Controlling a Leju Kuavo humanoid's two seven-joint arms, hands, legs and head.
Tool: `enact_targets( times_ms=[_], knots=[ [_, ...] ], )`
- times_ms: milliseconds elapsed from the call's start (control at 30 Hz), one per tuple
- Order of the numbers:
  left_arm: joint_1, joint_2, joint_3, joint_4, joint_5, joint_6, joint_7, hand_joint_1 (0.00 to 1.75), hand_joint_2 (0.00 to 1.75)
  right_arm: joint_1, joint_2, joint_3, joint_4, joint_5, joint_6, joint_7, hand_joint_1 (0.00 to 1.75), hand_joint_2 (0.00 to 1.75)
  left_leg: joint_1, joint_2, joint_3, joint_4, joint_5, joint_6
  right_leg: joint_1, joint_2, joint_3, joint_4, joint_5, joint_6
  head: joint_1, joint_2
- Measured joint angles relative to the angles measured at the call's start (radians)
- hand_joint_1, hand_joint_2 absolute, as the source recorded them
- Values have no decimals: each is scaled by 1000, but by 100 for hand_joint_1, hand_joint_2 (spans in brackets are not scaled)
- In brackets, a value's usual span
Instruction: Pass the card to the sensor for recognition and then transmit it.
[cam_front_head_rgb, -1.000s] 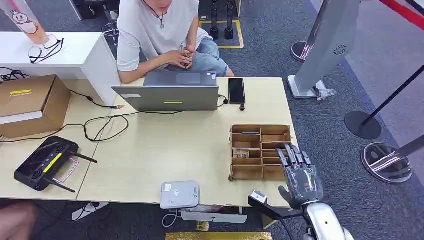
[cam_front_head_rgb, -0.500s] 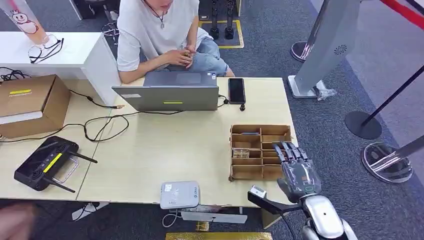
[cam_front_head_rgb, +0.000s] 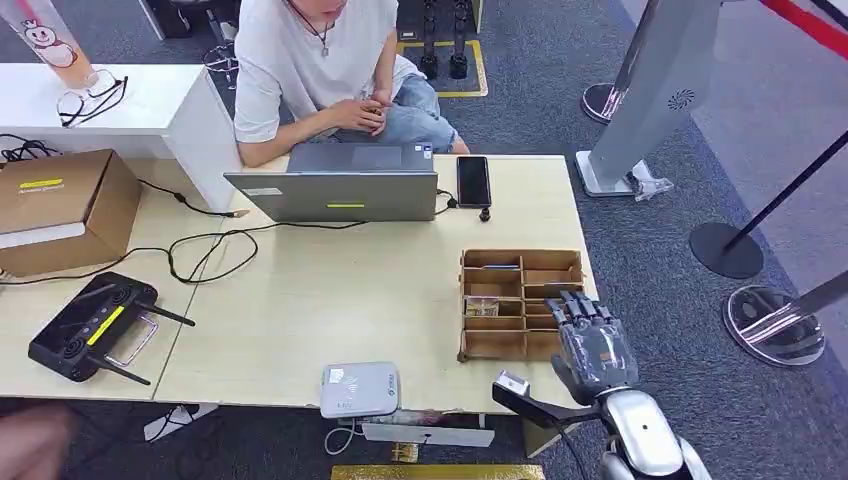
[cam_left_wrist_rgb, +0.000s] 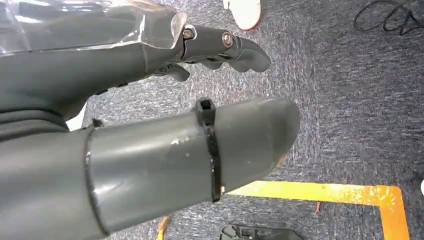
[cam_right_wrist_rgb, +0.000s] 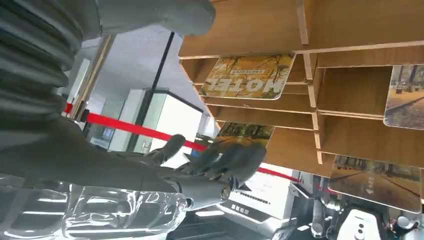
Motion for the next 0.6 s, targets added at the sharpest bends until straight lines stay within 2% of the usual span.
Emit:
enact_targets(
  times_ms=[500,600],
  knots=[
    [0,0,0,0,-1,0,0,0,0,-19,0,3,32,3,2,2,58,175,0,0,0,0,0,0,0,0,0,0,0,0,0,0],
    [0,0,1,0,-1,0,0,0,0,-29,0,3,47,3,3,2,56,175,0,0,0,0,0,0,0,0,0,0,0,0,0,0]
  ],
)
